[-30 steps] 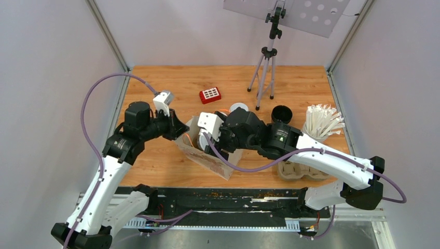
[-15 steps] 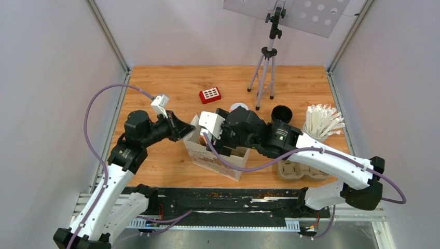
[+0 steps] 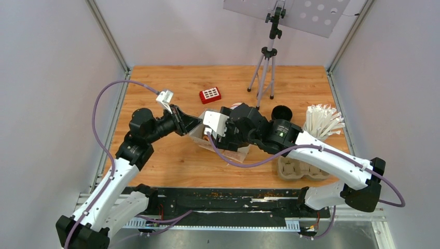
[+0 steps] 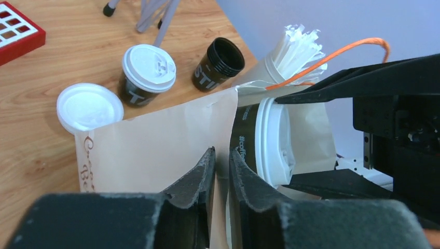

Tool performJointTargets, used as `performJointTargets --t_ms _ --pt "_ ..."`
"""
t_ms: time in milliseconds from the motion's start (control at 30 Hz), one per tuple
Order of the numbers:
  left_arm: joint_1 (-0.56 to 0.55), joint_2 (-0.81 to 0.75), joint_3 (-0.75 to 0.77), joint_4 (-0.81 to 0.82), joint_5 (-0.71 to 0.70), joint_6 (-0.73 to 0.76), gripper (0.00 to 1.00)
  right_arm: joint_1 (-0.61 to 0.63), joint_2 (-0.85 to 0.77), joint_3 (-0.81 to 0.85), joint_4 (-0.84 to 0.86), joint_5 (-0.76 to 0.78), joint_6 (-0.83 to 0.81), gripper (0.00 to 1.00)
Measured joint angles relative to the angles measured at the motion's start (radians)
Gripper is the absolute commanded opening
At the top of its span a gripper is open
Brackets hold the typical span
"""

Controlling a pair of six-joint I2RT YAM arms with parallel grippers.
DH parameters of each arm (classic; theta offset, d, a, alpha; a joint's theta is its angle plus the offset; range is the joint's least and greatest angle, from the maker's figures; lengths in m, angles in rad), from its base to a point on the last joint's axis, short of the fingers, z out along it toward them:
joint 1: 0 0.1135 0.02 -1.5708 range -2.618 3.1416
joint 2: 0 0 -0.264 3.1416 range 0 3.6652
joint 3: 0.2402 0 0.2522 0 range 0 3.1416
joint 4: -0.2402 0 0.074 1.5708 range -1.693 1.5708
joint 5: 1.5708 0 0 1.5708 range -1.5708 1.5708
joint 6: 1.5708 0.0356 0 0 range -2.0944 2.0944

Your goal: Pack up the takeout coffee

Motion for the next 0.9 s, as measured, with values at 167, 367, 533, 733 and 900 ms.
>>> performJointTargets --t_ms 167,367,533,733,900 --pt "-0.005 -0.001 0.001 -0.087 0.003 0.051 0.52 0.0 -0.015 -0.065 -0.005 -0.026 -0.005 0.75" --pt "-0.005 -0.033 0.07 -0.392 -0.012 0.178 0.6 0.019 -0.031 -0.108 -0.003 -0.043 0.007 0.75" --pt "-0.005 -0.053 0.136 -0.547 -0.01 0.228 0.66 0.076 -0.075 -0.167 -0.003 -0.043 0.014 0.75" --pt "-0.005 -0.078 0.14 -0.603 0.017 0.23 0.67 0.128 -0.098 -0.218 0.001 -0.02 0.021 0.75" --pt "-0.005 -0.082 0.132 -0.609 0.064 0.225 0.71 0.157 -0.113 -0.248 0.006 0.008 0.033 0.74"
